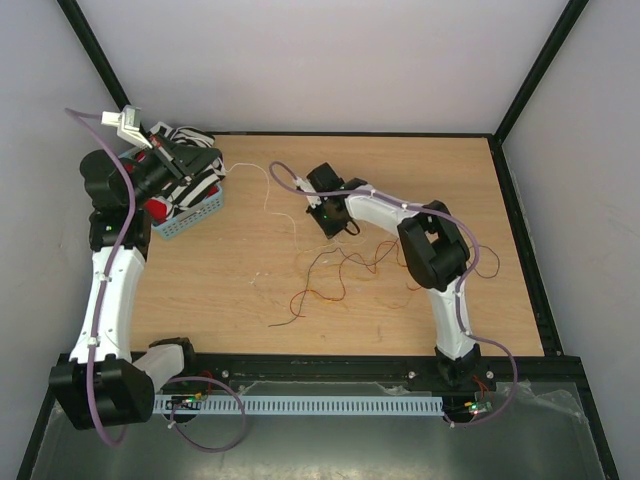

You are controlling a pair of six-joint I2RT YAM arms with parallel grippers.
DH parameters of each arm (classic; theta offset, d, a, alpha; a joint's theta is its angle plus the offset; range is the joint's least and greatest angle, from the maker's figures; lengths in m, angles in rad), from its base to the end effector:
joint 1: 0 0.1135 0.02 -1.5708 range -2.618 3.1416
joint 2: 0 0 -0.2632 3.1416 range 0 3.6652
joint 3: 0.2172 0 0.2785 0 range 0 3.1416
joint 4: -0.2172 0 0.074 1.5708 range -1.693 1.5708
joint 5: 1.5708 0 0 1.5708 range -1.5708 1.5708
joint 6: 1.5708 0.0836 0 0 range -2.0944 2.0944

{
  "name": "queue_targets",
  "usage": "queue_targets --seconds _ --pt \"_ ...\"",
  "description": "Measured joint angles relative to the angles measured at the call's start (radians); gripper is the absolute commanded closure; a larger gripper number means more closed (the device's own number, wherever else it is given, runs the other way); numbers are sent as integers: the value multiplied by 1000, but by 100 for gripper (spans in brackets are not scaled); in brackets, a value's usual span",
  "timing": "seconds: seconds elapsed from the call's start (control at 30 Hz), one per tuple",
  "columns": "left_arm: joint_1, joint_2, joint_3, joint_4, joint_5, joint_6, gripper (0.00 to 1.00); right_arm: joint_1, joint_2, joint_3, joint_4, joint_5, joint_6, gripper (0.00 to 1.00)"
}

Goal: Zip-tie the wires
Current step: Straighten the cable at the center of the board.

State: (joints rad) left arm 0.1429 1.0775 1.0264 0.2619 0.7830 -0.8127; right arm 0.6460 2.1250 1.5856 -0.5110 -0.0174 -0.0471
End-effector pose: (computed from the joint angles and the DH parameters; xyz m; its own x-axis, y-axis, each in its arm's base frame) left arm 0.3057 -0.0156 0.4192 -0.2801 -0.5603 -0.7795 0.5504 0.5715 -0.6086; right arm 0.3992 0.3028 0.1124 -0.6634 -0.5591 -0.4974 -0.6407 0.7677 -0.0083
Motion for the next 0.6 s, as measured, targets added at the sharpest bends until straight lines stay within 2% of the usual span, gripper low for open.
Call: queue_targets --seconds 0.3,0.6 --pt "21 -12 -28 2 18 0 100 1 -17 150 -20 34 -6 90" --pt "38 -55 -165 -2 41 -3 100 0 -244 132 -11 87 -5 94"
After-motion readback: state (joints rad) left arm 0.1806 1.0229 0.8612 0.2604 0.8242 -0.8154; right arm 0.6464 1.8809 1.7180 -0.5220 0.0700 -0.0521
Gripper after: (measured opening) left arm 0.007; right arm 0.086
